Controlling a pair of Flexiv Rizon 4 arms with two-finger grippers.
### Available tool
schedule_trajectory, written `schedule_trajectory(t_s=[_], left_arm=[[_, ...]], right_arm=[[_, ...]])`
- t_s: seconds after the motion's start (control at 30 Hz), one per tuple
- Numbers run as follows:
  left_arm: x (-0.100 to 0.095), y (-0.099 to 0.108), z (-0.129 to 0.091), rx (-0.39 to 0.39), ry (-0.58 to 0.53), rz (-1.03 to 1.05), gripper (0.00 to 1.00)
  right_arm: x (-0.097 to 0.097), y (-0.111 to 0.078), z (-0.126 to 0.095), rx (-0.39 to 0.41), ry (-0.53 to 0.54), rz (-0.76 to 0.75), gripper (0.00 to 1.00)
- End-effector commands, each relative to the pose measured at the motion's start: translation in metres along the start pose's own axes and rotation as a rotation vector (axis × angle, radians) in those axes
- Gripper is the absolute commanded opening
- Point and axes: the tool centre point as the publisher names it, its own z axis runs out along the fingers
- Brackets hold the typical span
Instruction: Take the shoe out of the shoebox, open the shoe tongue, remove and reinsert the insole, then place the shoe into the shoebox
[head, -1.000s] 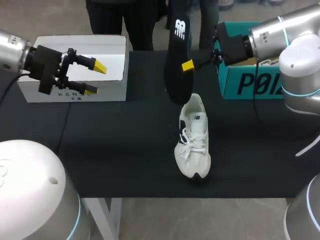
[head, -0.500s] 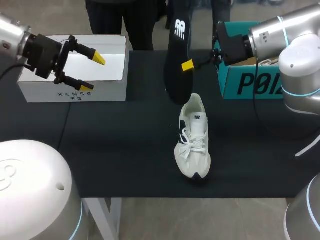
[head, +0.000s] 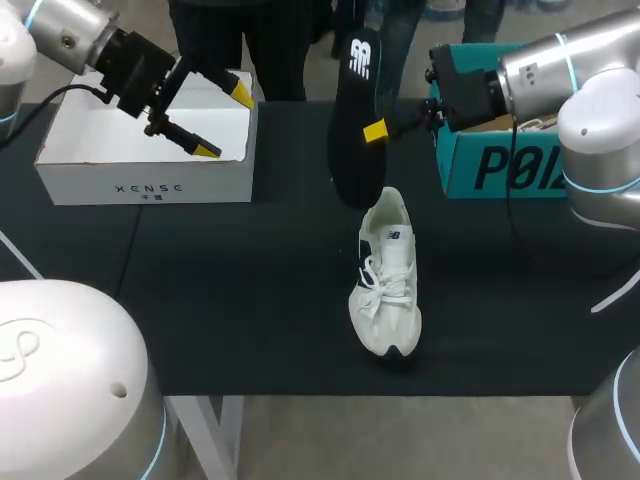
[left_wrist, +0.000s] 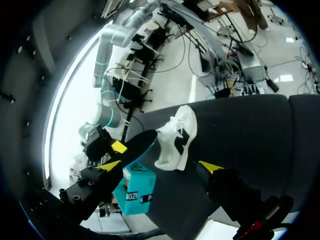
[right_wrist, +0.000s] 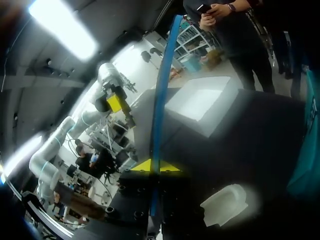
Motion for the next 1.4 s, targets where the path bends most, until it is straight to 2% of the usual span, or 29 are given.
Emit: schedule_trajectory(t_s=[0.03, 0.2, 0.27, 0.3, 0.37, 0.4, 0.43, 0.47, 0.53, 0.6, 0.63, 0.7, 0.73, 0.8, 0.83, 0.9, 0.97, 1.33, 1.4], left_arm=[[0.000, 0.000, 0.000, 0.000, 0.002, 0.001, 1.00], [0.000, 0.000, 0.000, 0.000, 0.002, 0.001, 1.00], [-0.012, 0.007, 0.009, -0.084, 0.140, -0.156, 1.00], [-0.016, 0.008, 0.012, -0.077, 0.148, -0.213, 1.00], [-0.024, 0.013, 0.021, -0.181, 0.269, -0.344, 1.00], [-0.028, 0.014, 0.023, -0.152, 0.272, -0.408, 1.00], [-0.030, 0.017, 0.025, -0.183, 0.313, -0.469, 1.00], [-0.032, 0.018, 0.029, -0.255, 0.363, -0.519, 1.00], [-0.035, 0.019, 0.033, -0.285, 0.398, -0.616, 1.00], [-0.035, 0.019, 0.038, -0.356, 0.442, -0.713, 1.00], [-0.033, 0.016, 0.041, -0.339, 0.448, -0.720, 1.00], [-0.029, 0.016, 0.045, -0.367, 0.474, -0.776, 1.00], [-0.026, 0.016, 0.045, -0.340, 0.465, -0.781, 1.00], [-0.020, 0.014, 0.044, -0.369, 0.471, -0.821, 1.00], [-0.018, 0.012, 0.043, -0.343, 0.465, -0.820, 1.00], [-0.012, 0.009, 0.040, -0.384, 0.469, -0.864, 1.00], [-0.008, 0.006, 0.038, -0.359, 0.462, -0.879, 1.00], [0.018, -0.021, 0.027, -0.450, 0.430, -0.989, 1.00], [0.025, -0.024, 0.028, -0.440, 0.420, -0.993, 1.00]], right_arm=[[0.000, 0.000, 0.001, 0.000, -0.002, 0.001, 0.00], [0.000, 0.000, 0.001, 0.000, -0.002, 0.001, 0.00], [0.000, 0.000, 0.001, 0.000, -0.002, 0.001, 0.00], [0.000, 0.000, 0.001, 0.000, -0.002, 0.001, 0.00], [0.000, 0.000, 0.001, 0.000, -0.002, 0.001, 0.00], [0.000, 0.000, 0.001, 0.000, -0.002, 0.001, 0.00], [0.000, 0.000, 0.001, 0.000, -0.002, 0.001, 0.00], [0.000, 0.000, 0.001, 0.000, -0.002, 0.001, 0.00], [0.000, 0.000, 0.001, 0.000, -0.002, 0.001, 0.00], [0.000, 0.000, 0.001, 0.000, -0.002, 0.001, 0.00], [0.000, 0.000, 0.001, 0.000, -0.002, 0.001, 0.00], [0.000, 0.000, 0.001, 0.000, -0.002, 0.001, 0.00], [0.000, 0.000, 0.001, 0.000, -0.002, 0.001, 0.00], [0.000, 0.000, 0.001, 0.000, -0.002, 0.001, 0.00], [0.000, 0.000, 0.001, 0.000, -0.002, 0.001, 0.00], [0.000, 0.000, 0.001, 0.000, -0.002, 0.001, 0.00], [0.000, 0.000, 0.001, 0.000, -0.002, 0.001, 0.00], [0.000, 0.000, 0.001, 0.000, -0.002, 0.001, 0.00], [0.000, 0.000, 0.001, 0.000, -0.002, 0.001, 0.00]])
